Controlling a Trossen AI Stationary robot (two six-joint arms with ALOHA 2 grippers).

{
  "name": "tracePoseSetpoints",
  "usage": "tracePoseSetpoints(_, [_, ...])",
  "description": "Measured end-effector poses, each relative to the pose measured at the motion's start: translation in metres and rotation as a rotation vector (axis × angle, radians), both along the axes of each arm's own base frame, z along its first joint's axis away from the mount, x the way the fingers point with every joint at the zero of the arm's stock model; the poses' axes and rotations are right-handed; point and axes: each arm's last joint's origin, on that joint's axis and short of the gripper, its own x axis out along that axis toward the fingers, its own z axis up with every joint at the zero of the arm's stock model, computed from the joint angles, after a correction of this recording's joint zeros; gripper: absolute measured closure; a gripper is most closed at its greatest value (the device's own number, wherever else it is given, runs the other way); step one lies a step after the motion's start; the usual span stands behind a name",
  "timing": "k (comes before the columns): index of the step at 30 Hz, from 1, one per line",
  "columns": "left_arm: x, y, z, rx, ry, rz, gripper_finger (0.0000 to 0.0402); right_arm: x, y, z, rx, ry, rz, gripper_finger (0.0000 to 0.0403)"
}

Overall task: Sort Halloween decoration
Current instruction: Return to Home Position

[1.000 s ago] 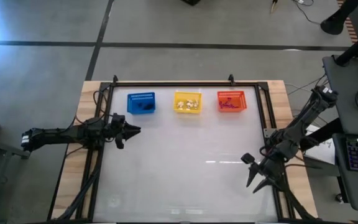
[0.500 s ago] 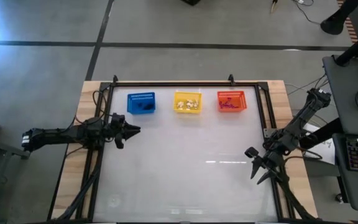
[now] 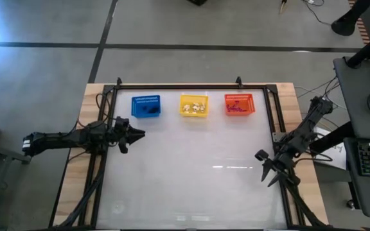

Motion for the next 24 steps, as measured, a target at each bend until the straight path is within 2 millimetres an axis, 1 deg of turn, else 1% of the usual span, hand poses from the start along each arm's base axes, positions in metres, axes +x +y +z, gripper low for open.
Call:
tracePoseSetpoints(5, [0.0, 0.0, 0.0, 0.0, 0.0, 0.001, 0.0324, -0.0042, -0.0023, -0.0066, -0.043, 0.04, 0.049, 0.0275])
tracePoseSetpoints(10, [0.0, 0.0, 0.0, 0.0, 0.0, 0.0, 0.0324, -0.0051, -0.0034, -0.0053, -0.04, 0.022, 0.044, 0.0275])
tracePoseSetpoints(13, [0.0001, 0.0, -0.0002, 0.0, 0.002, 0.0, 0.0324, -0.0048, -0.0037, -0.0056, -0.05, 0.014, 0.033, 0.0275])
tracePoseSetpoints(17, [0.0003, 0.0, -0.0004, 0.0, 0.005, 0.0, 0.0324, -0.0031, -0.0058, -0.0065, -0.057, 0.023, -0.058, 0.0275])
tracePoseSetpoints(24, [0.0005, 0.0, -0.0006, -0.001, 0.008, 0.0, 0.0324, -0.0015, -0.0041, -0.0097, -0.082, 0.053, -0.058, 0.0275])
